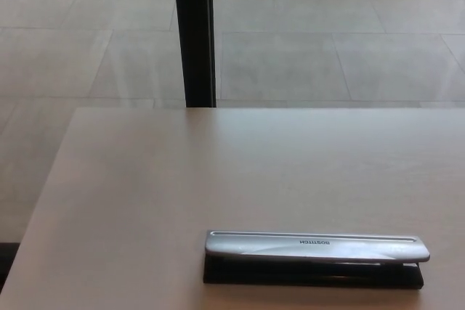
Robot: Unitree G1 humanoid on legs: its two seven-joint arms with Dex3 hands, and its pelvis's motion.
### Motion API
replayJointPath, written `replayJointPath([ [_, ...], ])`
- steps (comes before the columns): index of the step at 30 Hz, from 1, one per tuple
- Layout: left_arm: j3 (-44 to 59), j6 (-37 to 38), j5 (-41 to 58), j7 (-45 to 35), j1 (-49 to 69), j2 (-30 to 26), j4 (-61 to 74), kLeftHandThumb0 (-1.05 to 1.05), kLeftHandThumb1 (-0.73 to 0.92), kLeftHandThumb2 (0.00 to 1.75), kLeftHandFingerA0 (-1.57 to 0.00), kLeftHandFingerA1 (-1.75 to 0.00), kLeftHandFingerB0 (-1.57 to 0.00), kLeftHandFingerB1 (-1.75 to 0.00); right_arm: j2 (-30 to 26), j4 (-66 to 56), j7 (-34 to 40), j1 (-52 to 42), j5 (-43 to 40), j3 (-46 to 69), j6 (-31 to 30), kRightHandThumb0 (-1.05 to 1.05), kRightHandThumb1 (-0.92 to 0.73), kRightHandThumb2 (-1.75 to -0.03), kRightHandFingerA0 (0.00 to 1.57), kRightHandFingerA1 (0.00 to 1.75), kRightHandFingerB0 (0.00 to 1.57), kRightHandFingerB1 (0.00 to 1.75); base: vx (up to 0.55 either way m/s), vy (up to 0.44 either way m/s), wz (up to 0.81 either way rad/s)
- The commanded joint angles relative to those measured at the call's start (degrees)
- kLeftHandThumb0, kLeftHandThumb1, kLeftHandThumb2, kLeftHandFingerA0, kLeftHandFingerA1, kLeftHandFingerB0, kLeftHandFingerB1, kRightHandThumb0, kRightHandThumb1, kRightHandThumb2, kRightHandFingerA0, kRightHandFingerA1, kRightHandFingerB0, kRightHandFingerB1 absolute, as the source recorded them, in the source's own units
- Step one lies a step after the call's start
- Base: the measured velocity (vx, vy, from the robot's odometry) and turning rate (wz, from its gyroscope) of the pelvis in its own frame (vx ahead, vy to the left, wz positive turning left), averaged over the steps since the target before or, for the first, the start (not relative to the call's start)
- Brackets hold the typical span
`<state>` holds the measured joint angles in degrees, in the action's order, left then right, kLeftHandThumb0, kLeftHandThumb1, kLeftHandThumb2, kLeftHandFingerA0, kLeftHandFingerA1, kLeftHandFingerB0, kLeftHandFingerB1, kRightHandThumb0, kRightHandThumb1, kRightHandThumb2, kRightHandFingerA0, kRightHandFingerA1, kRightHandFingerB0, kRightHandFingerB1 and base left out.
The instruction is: A hole pucnch is kept on the middle on the desk infront of the robot and the robot uses both its hands as fists to press on it and use it
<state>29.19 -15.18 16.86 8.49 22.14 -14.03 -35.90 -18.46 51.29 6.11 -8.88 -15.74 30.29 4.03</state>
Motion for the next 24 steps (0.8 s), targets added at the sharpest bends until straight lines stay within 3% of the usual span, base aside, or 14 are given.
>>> replayJointPath([
  [1,-2.0,2.9,-2.8,-3.2,-0.9,-2.6,-3.7,-0.30,0.29,0.67,-1.09,-0.88,-0.91,-0.83,-1.2,0.3,-3.4,0.1,-0.2,-0.2,1.8,-0.50,-0.57,-0.59,0.83,0.69,0.70,0.57,0.00,0.000,0.00],
  [3,-2.3,2.8,-2.5,-4.0,-1.1,-2.9,-4.7,-0.30,0.27,0.66,-1.12,-0.92,-0.86,-0.81,-1.4,0.2,-3.8,0.5,-0.4,-0.1,0.8,-0.51,-0.57,-0.57,0.80,0.68,0.66,0.54,0.00,0.000,0.00],
  [5,-2.5,3.5,-2.3,-4.8,-0.6,-2.8,-5.0,-0.33,0.26,0.63,-1.15,-0.99,-0.95,-0.87,-1.5,-0.4,-5.5,0.0,-0.8,-0.1,0.6,-0.51,-0.53,-0.56,0.72,0.67,0.58,0.52,0.00,0.000,0.00],
  [11,-4.5,3.8,-3.4,-5.9,0.5,-3.5,-5.2,-0.37,0.32,0.57,-1.14,-1.05,-0.91,-0.77,-1.0,-2.0,-6.5,-1.0,-2.1,1.2,-0.4,-0.44,-0.48,-0.57,0.77,0.69,0.61,0.55,0.00,0.000,0.00],
  [13,-5.3,3.6,-3.9,-6.6,1.5,-3.6,-3.7,-0.41,0.33,0.56,-1.21,-1.07,-0.93,-0.75,-1.4,-1.0,-6.3,-0.8,-1.4,1.0,-0.3,-0.44,-0.48,-0.55,0.79,0.69,0.62,0.55,0.00,0.000,0.00],
  [16,-5.6,4.1,-4.0,-7.0,1.8,-3.7,-4.4,-0.41,0.34,0.54,-1.08,-0.98,-0.88,-0.71,-1.4,-1.1,-6.3,-1.0,-1.2,1.1,-0.7,-0.43,-0.48,-0.55,0.78,0.68,0.62,0.55,0.00,0.000,0.00],
  [22,-7.1,2.7,-5.0,-7.2,3.2,-4.3,-2.7,-0.44,0.35,0.56,-1.12,-1.02,-0.89,-0.76,-1.6,-0.5,-6.3,-1.1,-0.5,0.7,-0.4,-0.45,-0.49,-0.56,0.78,0.71,0.61,0.56,0.00,0.000,0.00],
  [24,-7.0,2.6,-5.0,-7.2,3.1,-4.3,-2.8,-0.44,0.37,0.55,-1.03,-0.98,-0.85,-0.74,-1.6,-0.7,-6.3,-1.2,-0.2,0.5,-0.4,-0.44,-0.50,-0.56,0.82,0.73,0.61,0.57,0.00,0.000,0.00],
])
